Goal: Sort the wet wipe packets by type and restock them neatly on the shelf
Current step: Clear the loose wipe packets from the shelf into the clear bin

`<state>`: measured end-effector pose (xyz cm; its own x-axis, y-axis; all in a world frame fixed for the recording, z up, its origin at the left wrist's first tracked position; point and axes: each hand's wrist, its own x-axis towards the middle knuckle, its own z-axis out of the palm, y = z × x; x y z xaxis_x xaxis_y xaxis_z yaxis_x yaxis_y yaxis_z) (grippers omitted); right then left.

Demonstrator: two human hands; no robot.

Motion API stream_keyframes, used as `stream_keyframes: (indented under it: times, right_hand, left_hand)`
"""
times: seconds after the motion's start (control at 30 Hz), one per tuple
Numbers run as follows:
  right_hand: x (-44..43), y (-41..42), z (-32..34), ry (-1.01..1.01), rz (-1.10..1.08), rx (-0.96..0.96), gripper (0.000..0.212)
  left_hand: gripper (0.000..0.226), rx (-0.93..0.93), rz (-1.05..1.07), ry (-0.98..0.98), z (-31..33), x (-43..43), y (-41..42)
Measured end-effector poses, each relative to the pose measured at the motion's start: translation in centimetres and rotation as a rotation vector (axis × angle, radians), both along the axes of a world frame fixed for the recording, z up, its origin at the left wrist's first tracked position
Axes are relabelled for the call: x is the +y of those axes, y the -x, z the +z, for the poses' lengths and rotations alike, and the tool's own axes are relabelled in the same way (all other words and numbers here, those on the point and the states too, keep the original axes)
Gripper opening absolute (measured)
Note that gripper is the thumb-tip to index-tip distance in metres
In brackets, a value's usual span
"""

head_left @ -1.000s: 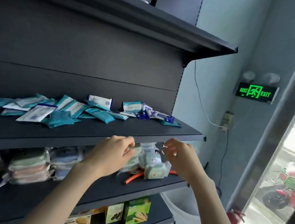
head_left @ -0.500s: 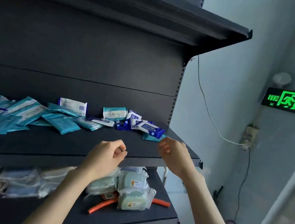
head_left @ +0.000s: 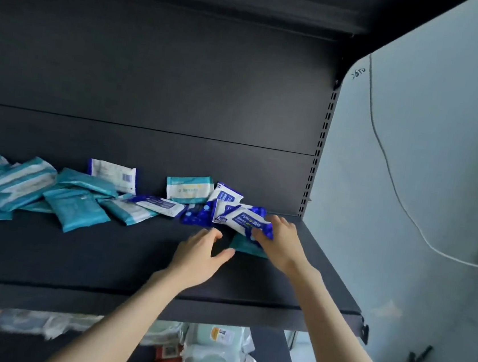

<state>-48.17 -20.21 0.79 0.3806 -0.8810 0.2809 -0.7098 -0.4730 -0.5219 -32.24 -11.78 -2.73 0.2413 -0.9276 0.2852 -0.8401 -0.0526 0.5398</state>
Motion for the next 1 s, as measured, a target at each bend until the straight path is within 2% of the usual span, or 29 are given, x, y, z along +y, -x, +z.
stream_keyframes:
  times: [0.13, 0.2, 0.27, 0.33, 0.4, 0.47, 0.63, 0.73, 0.9, 1.0]
  right_hand:
    - [-4.4, -1.8, -0.8, -0.146, -0.008, 0.048, 0.050]
    - [-6.0, -2.4, -1.3, -0.158, -0.018, 0.063, 0.049]
    - [-6.9, -3.0, -1.6, -0.183, -0.032, -0.004, 0.047]
    - [-7.5, -3.4, -1.4, -0.171, -0.051, -0.022, 0.056]
    - [-8.1, -3.8, -0.9, -0.063, -0.068, 0.042, 0.068]
    - [-9.0, -3.9, -0.4, -0.045, -0.019, 0.047, 0.072]
    - [-10.4, -3.6, -1.2, -0.266, 0.069, -0.132, 0.055]
    - [-11.0, -3.7, -1.5, -0.244, 0.041, -0.123, 0.055]
    - [-11.4, -3.8, -1.5, -0.241, 0.030, 0.064, 0.040]
    - [-11.5, -3.4, -1.6, -0.232, -0.006, -0.041, 0.048]
  left_hand:
    - [0.066, -0.162, 0.034, -0.111, 0.0, -3.5, -0.3]
    - [0.072, -0.195, 0.049, -0.142, -0.1, -4.8, -0.6]
    - [0.074, -0.219, 0.056, -0.171, -0.1, -6.0, -0.8]
    - [0.073, -0.219, 0.059, -0.179, -0.1, -6.7, -0.8]
    - [0.066, -0.203, 0.052, -0.160, -0.1, -7.2, -1.0]
    - [0.053, -0.136, 0.030, -0.131, -0.4, -7.4, -1.4]
    - [0.014, 0.056, 0.017, -0.028, -0.3, -7.3, -1.9]
    - [0.018, 0.035, 0.055, -0.023, -0.4, -7.3, -1.8]
    - [0.061, -0.127, 0.099, -0.189, 0.1, -7.4, -0.8]
    - [0.053, -0.057, 0.094, -0.256, 0.6, -7.5, -1.3]
